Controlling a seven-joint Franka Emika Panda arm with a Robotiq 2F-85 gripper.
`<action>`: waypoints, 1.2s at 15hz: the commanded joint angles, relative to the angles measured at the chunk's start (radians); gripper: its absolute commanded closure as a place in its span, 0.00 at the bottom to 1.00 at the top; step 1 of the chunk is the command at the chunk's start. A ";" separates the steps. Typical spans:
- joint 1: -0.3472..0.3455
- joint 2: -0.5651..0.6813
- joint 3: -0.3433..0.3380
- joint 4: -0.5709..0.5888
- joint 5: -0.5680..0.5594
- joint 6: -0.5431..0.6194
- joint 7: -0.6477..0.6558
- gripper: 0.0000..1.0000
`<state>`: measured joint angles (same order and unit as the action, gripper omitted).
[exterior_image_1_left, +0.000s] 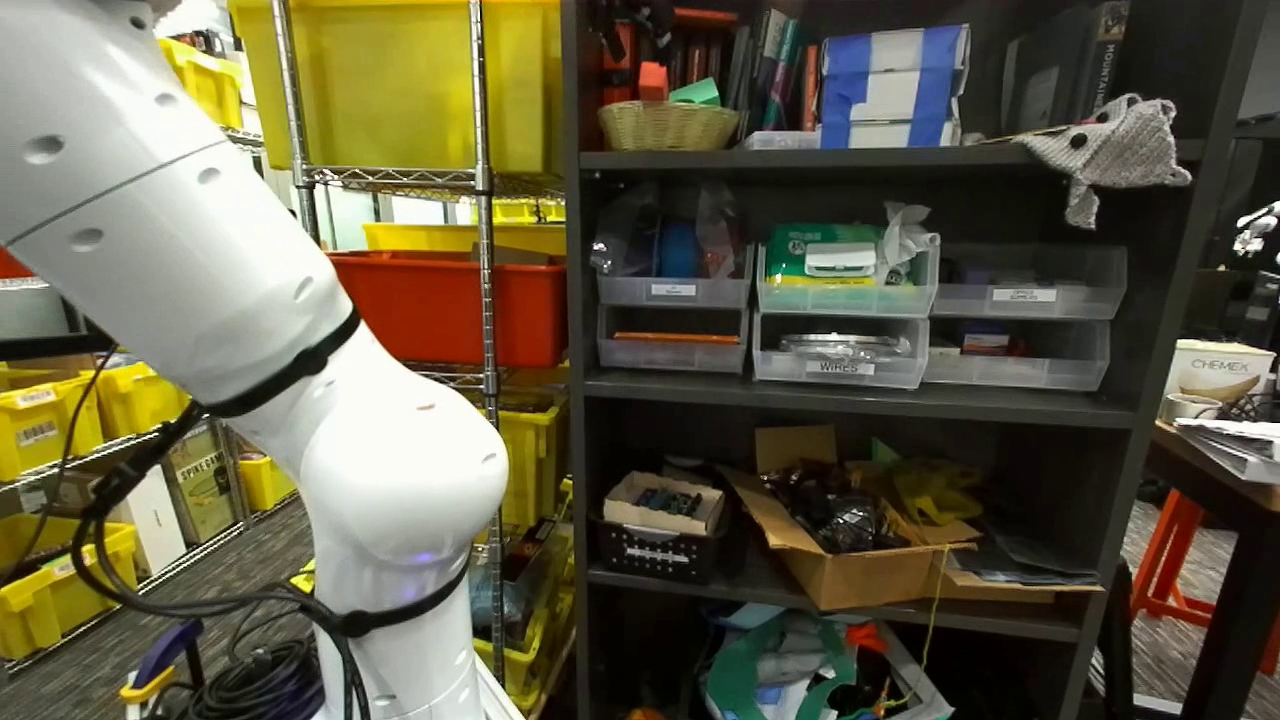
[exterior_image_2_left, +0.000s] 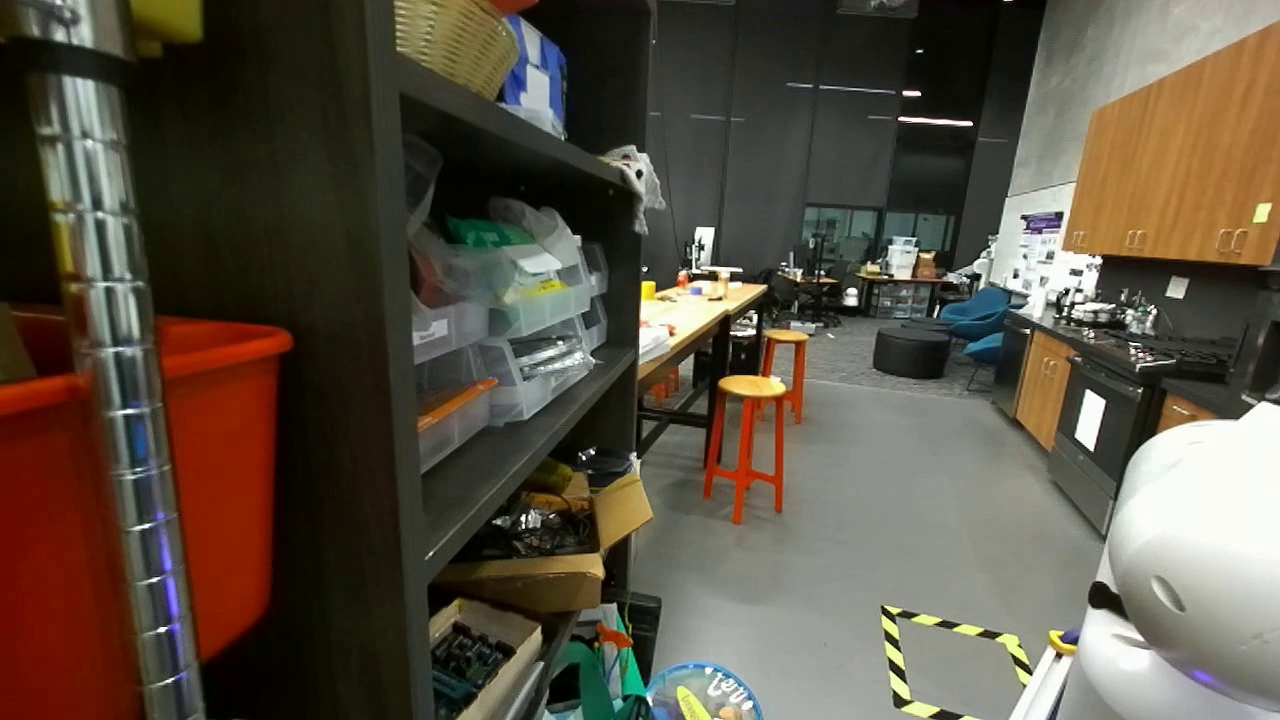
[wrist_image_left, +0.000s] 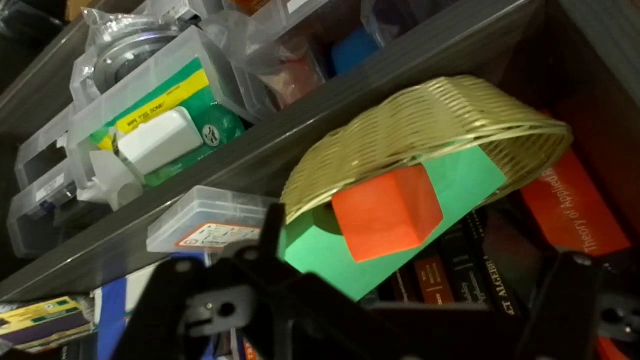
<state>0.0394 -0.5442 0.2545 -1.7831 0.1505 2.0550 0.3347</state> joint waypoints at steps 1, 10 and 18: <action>0.058 0.087 -0.053 0.095 0.042 -0.096 -0.067 0.00; 0.083 0.170 -0.089 0.194 0.073 -0.194 -0.145 0.00; 0.103 0.207 -0.076 0.247 0.058 -0.212 -0.210 0.00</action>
<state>0.1243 -0.3657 0.1818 -1.5817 0.2073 1.8746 0.1612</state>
